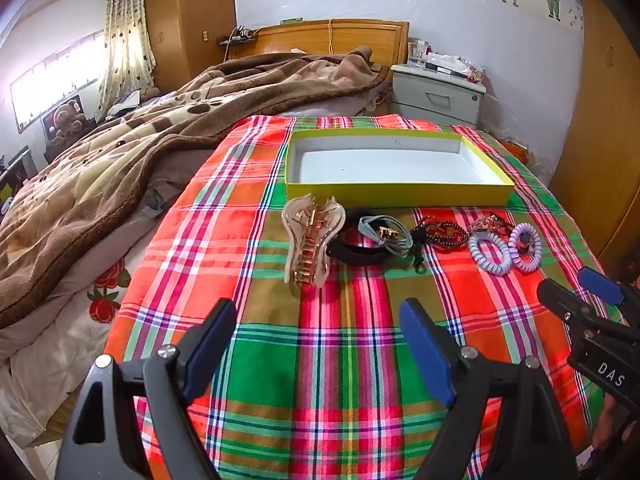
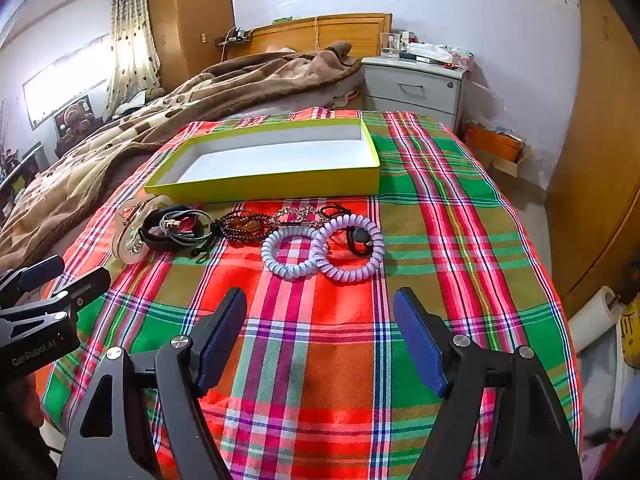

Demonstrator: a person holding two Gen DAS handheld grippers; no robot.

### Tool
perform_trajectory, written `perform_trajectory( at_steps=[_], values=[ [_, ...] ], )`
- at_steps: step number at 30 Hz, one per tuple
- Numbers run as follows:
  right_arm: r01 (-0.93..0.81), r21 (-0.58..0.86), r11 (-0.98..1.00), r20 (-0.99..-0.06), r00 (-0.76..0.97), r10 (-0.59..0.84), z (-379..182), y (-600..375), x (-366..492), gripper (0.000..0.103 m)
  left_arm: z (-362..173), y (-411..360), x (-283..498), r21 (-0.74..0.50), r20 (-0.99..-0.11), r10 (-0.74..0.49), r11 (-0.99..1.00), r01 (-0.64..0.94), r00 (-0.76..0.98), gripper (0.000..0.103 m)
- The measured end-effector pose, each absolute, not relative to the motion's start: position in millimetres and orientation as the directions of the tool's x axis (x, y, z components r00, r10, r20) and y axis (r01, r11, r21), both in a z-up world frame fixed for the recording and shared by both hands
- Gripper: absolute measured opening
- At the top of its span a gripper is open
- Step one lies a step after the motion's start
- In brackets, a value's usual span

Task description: Organize jewelry

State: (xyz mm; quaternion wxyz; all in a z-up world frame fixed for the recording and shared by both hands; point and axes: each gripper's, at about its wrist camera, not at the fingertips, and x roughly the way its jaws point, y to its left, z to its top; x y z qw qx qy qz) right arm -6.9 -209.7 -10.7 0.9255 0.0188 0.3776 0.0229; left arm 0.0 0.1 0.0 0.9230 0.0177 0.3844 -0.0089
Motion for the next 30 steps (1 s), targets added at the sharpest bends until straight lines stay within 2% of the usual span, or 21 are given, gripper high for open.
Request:
perform_trajectory(
  at_steps=[30],
  values=[
    [-0.038, 0.044, 0.998, -0.697, 0.715, 0.058, -7, -208, -1, 0.076, -8, 18, 8, -0.03, -0.731, -0.042, 0.999, 0.029, 0.681, 0.085]
  ],
)
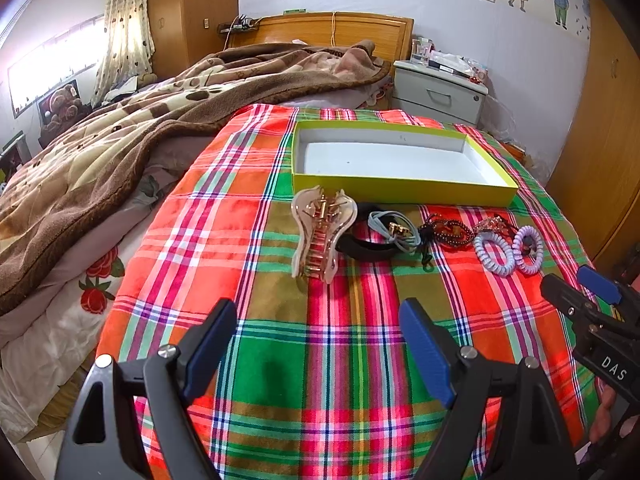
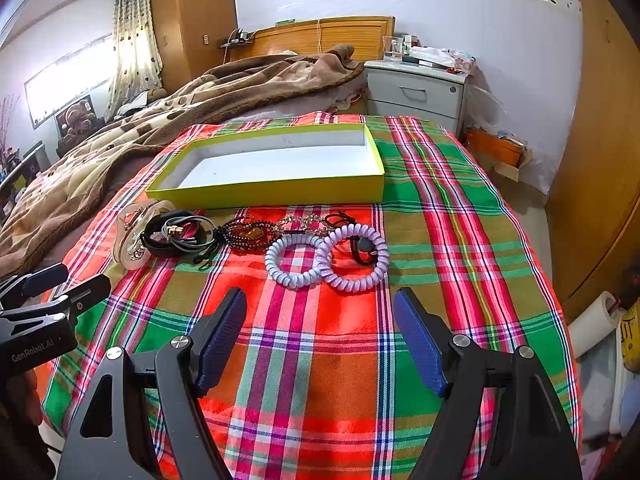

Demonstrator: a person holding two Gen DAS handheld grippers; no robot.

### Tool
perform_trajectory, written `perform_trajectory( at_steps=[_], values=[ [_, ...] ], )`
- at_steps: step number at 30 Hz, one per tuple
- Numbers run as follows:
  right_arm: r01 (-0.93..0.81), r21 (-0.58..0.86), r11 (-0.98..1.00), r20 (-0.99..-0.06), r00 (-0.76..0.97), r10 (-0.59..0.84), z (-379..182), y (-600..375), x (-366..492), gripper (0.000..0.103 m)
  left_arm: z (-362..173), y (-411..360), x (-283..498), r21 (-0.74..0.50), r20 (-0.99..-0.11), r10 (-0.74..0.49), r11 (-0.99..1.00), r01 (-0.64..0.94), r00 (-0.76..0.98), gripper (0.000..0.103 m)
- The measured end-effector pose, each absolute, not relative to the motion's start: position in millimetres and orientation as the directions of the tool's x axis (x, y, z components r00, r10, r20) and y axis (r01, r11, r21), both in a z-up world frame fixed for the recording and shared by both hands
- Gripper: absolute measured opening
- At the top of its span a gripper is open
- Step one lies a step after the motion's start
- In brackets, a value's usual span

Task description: Organize jewelry

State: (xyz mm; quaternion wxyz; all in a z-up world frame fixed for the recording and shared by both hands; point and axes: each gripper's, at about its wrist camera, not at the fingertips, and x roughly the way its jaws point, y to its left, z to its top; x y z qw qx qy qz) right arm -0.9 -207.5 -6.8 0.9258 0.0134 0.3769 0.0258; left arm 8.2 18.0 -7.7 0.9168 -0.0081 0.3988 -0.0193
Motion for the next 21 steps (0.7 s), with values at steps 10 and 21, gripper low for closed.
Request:
perform_trajectory(
  at_steps=[10, 21],
  values=[
    [-0.04, 0.04, 0.998, -0.698, 0.714, 0.057, -10.1, -206.3, 2.9, 0.076, -7.2, 16.4, 10.1, -0.006, -0.731, -0.021, 1.0, 0.024, 0.682, 0.085],
    [-0.046, 0.04, 0.998, -0.695, 0.717, 0.06, -9.8, -206.4, 6.8, 0.076, -7.1, 19.2, 13.3, -0.006, -0.729, -0.02, 1.0, 0.023, 0.684, 0.085]
  ],
)
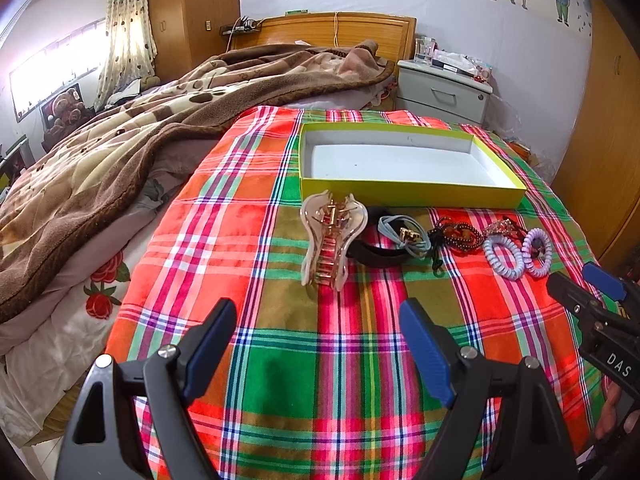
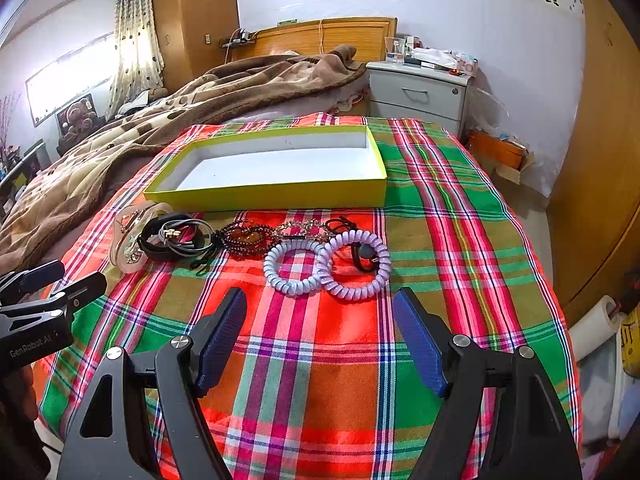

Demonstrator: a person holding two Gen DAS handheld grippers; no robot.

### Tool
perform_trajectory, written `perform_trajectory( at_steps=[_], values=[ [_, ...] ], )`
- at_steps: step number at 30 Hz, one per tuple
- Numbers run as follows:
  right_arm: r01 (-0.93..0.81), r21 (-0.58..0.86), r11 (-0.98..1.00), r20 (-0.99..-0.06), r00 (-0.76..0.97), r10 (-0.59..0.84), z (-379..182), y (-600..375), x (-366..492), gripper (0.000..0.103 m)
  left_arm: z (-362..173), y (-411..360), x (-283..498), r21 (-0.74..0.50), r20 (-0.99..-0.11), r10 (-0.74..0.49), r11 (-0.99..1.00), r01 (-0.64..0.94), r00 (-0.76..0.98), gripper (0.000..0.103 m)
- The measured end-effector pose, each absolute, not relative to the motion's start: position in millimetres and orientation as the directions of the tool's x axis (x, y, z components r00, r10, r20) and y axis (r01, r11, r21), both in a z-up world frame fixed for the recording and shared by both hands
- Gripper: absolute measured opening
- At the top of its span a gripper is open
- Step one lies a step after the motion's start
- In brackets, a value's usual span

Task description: Organize jewelry

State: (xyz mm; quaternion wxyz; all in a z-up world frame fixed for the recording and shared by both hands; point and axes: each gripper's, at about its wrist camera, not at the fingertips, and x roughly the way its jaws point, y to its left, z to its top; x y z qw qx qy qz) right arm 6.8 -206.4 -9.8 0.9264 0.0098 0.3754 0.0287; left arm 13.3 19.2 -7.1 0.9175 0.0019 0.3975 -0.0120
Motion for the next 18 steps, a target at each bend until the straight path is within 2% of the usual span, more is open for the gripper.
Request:
perform_trajectory(
  at_steps=[18],
  values=[
    [-0.053, 0.033, 0.998, -0.7, 0.711, 0.061, -12.3, -203.1, 10.6, 0.076, -8.5, 18.9, 17.7, -0.01, -0.733, -0.024, 1.0, 0.024, 0.68, 0.085]
  ],
)
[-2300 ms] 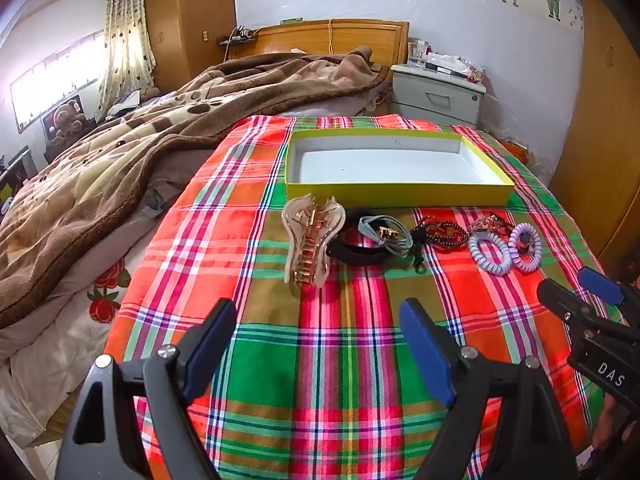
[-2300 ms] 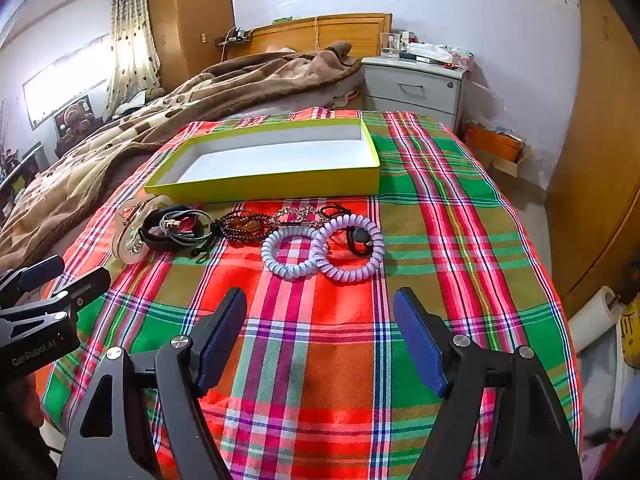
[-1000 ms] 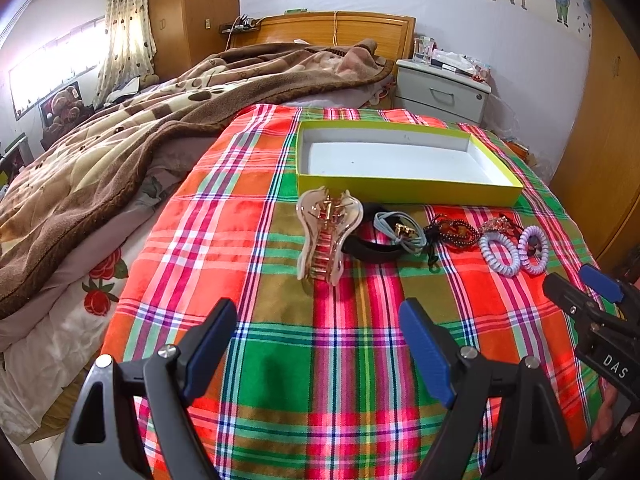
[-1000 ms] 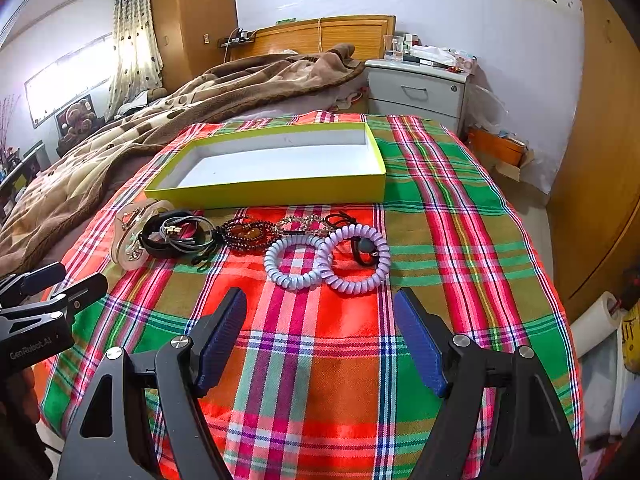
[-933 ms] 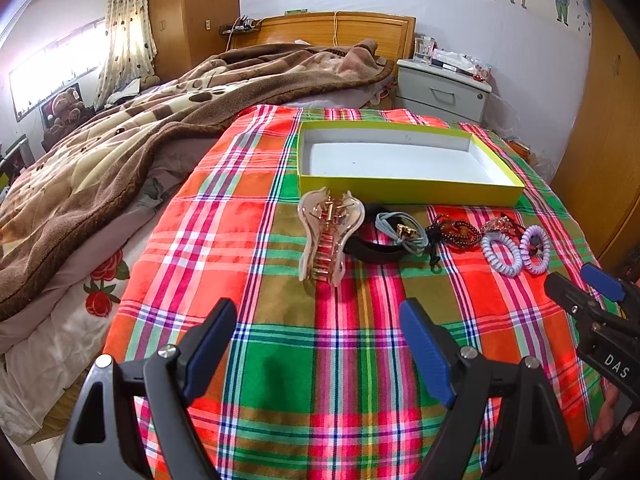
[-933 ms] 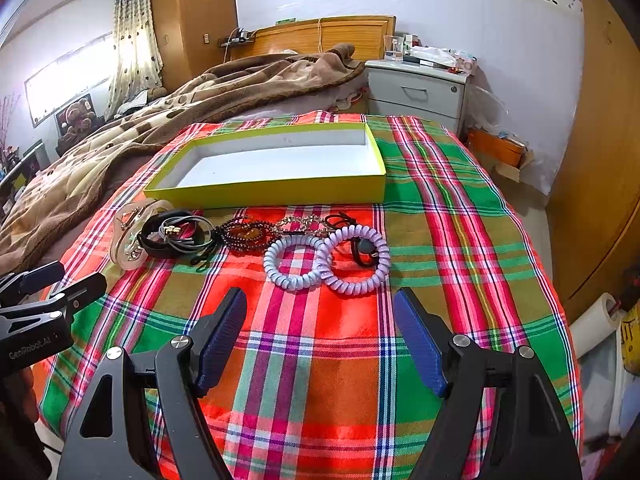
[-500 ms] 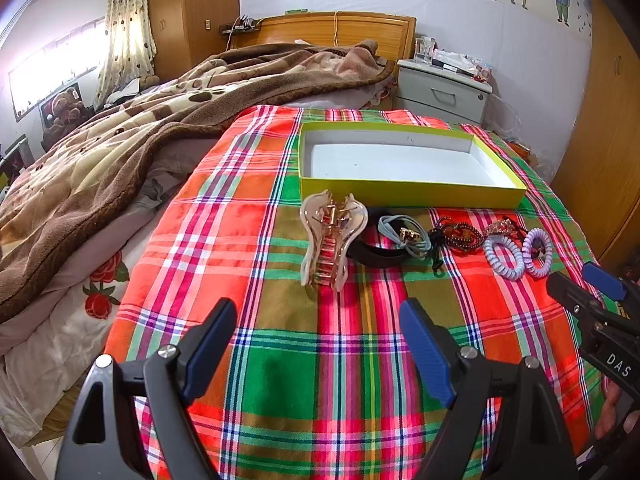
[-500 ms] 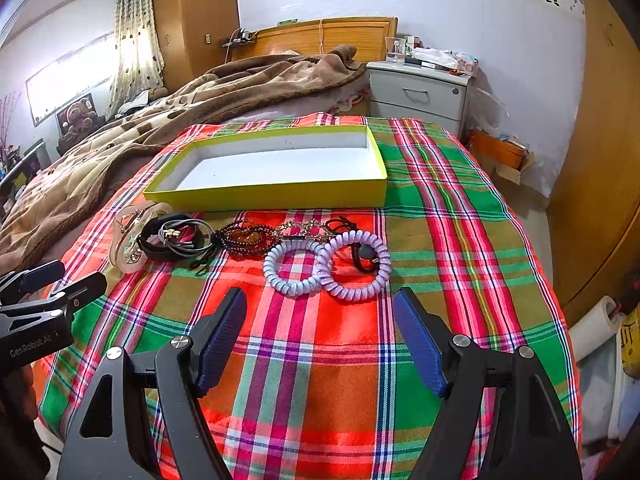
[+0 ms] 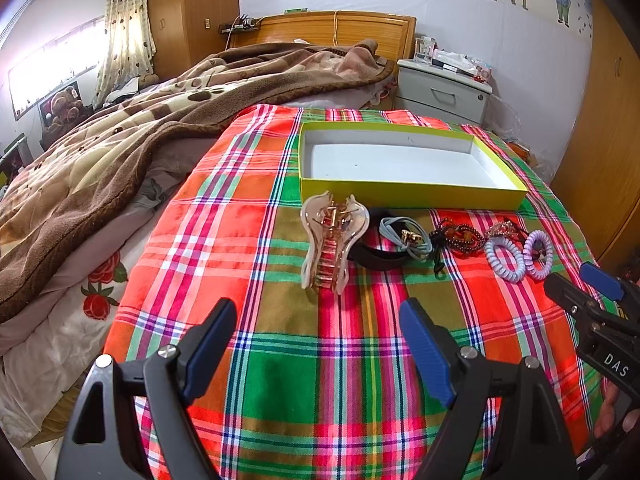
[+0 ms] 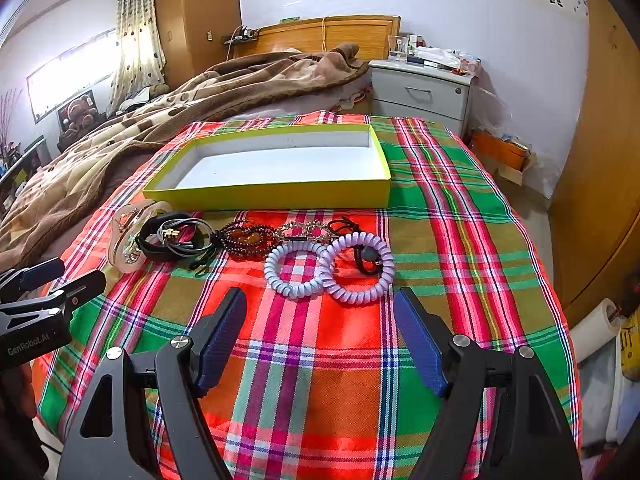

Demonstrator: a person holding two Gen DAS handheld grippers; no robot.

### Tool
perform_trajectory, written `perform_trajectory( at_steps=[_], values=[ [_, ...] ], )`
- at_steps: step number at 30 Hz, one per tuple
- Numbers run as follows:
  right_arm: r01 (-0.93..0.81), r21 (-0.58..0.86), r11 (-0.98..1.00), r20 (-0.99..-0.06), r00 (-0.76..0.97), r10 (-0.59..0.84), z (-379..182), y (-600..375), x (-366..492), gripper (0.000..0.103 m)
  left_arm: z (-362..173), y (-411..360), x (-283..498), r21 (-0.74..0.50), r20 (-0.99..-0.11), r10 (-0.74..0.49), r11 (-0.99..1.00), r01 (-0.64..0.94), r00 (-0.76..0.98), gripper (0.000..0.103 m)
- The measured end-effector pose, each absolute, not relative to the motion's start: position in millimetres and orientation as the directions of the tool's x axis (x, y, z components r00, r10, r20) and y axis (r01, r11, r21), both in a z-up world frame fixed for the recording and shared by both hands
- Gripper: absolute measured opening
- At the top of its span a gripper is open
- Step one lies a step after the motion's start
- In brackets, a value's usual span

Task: Organize jewelry
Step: 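Grasp the beige claw clip with the left tool while the right tool grasps the lavender coil hair tie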

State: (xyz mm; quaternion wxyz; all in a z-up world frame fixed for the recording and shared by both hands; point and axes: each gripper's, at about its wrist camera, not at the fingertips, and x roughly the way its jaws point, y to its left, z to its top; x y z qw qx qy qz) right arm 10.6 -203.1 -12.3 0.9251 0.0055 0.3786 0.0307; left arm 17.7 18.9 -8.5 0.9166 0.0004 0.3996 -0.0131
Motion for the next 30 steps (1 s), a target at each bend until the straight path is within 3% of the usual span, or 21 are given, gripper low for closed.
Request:
perform_trajectory(
  at_steps=[16, 30],
  values=[
    [-0.045, 0.034, 0.998, -0.704, 0.708, 0.056, -13, -206, 13, 0.076, -9, 20, 21, -0.019, -0.74, -0.029, 1.0, 0.022, 0.672, 0.085],
    [-0.031, 0.036, 0.999, -0.692, 0.72, 0.047, -14, -234, 25, 0.075, -7, 35, 50, -0.193, -0.752, -0.247, 0.969, 0.154, 0.611, 0.081]
  ],
)
